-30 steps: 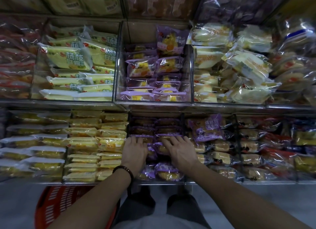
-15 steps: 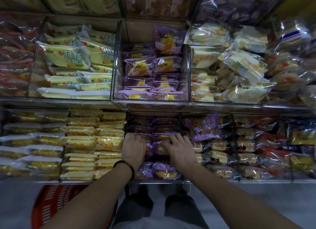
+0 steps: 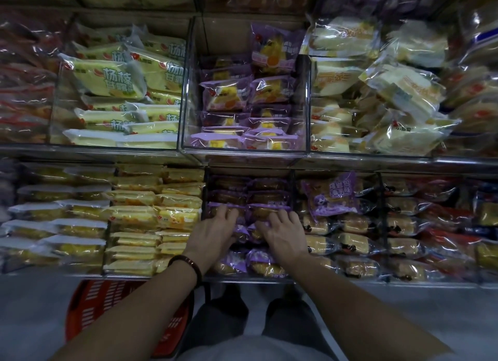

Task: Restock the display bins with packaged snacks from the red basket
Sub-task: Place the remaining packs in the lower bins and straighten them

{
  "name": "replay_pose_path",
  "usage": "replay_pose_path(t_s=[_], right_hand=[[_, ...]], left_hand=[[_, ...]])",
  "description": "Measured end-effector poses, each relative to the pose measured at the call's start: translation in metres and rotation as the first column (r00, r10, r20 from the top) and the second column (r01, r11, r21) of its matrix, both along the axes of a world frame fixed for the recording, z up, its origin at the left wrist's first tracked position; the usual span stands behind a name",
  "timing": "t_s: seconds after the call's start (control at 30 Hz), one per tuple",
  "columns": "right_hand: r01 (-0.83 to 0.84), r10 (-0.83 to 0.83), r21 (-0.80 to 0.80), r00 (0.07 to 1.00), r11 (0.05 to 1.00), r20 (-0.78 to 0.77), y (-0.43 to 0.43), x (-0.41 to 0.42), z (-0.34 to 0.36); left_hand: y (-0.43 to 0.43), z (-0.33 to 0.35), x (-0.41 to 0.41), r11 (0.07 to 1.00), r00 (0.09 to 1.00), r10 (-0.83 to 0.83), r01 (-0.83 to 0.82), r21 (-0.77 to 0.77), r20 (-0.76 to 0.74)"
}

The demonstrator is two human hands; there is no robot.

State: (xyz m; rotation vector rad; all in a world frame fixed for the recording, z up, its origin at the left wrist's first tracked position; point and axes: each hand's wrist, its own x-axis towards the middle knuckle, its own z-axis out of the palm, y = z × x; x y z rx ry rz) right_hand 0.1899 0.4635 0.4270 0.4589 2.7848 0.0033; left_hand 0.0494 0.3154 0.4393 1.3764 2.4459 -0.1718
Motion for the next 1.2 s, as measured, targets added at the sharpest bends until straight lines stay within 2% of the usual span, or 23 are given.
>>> replay_pose_path(t_s=[0.1, 0.17, 0.27, 0.33, 0.43, 0.57, 0.73, 0.87, 0.97, 1.07, 1.2], right_hand=[[-0.006, 0.006, -0.008, 1.000, 1.000, 0.022, 0.001, -0.001, 0.000], [0.018, -0.017, -0.024, 0.999, 1.000, 0.047, 0.001, 0.001, -0.003], [0.064, -0.068, -0.123, 0.997, 0.990, -0.025, -0.010, 0.012, 0.001], [0.064, -0.069, -0.175, 0.997, 0.983, -0.024, -0.022, 0.018, 0.003], [0.141, -0.105, -0.330, 0.987, 0.933, 0.123, -0.031, 0.020, -0.005], [0.289, -0.177, -0.444, 0.945, 0.848, 0.277, -0.027, 0.008, -0.010], [0.356, -0.135, -0.509, 0.898, 0.784, 0.419, -0.027, -0.005, -0.008], [0.350, -0.142, -0.493, 0.901, 0.796, 0.410, -0.023, -0.009, -0.005], [0.360, -0.145, -0.510, 0.899, 0.781, 0.413, -0.021, -0.009, -0.006], [0.296, -0.097, -0.544, 0.926, 0.785, 0.364, -0.020, 0.001, 0.000], [0.128, -0.029, -0.443, 0.975, 0.887, 0.222, -0.013, 0.029, 0.012]], left_hand=[[-0.013, -0.004, -0.004, 0.983, 0.982, -0.182, 0.180, 0.033, 0.050], [-0.016, -0.006, -0.004, 0.973, 0.969, -0.231, 0.232, -0.001, 0.088], [-0.013, -0.008, 0.002, 0.984, 0.980, -0.175, 0.178, -0.017, 0.096], [-0.012, -0.006, 0.010, 0.995, 0.990, -0.094, 0.090, 0.043, 0.104], [-0.014, -0.007, 0.023, 0.998, 0.996, -0.021, 0.016, 0.054, 0.082], [-0.008, -0.015, 0.039, 0.996, 0.997, -0.011, 0.018, -0.085, 0.077], [-0.003, -0.016, 0.032, 0.988, 0.969, -0.029, 0.065, -0.142, 0.244], [0.005, -0.020, 0.018, 0.989, 0.939, 0.087, -0.042, -0.141, 0.332], [0.009, -0.019, 0.018, 0.986, 0.931, 0.107, -0.055, -0.156, 0.348], [0.005, -0.019, 0.016, 0.988, 0.910, 0.102, -0.047, -0.144, 0.403], [-0.022, -0.013, 0.000, 0.999, 0.868, 0.037, -0.042, -0.001, 0.495]])
